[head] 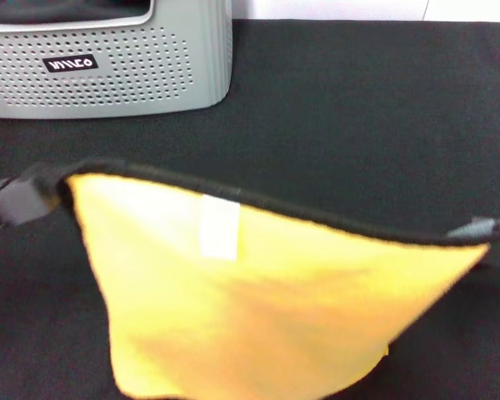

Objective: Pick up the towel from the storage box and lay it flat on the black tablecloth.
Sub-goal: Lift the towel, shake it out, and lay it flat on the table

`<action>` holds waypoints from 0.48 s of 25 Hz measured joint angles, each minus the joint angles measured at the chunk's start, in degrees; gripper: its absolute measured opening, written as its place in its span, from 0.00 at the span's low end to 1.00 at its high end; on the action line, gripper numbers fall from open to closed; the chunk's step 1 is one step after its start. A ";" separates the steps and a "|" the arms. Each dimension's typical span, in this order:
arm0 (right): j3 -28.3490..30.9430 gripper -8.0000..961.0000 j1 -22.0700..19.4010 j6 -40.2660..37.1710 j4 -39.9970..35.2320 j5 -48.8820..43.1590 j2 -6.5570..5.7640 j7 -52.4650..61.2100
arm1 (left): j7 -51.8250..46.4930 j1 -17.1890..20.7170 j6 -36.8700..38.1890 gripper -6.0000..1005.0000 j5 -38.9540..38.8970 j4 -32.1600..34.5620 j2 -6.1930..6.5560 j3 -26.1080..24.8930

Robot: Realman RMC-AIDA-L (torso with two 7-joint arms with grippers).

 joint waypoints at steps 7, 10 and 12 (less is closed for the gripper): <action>1.84 0.10 9.44 -2.51 15.78 -3.79 0.10 -3.74 | 4.23 -11.43 -0.22 0.02 13.07 -13.37 -4.04 -10.56; 2.20 0.10 14.03 -3.86 22.69 -4.31 -0.35 -5.53 | 6.45 -13.53 -0.41 0.02 14.81 -16.27 -4.81 -12.73; 4.03 0.10 18.03 -4.79 28.80 -6.07 -0.41 -7.66 | 8.35 -14.84 -1.46 0.02 15.13 -18.31 -5.39 -13.37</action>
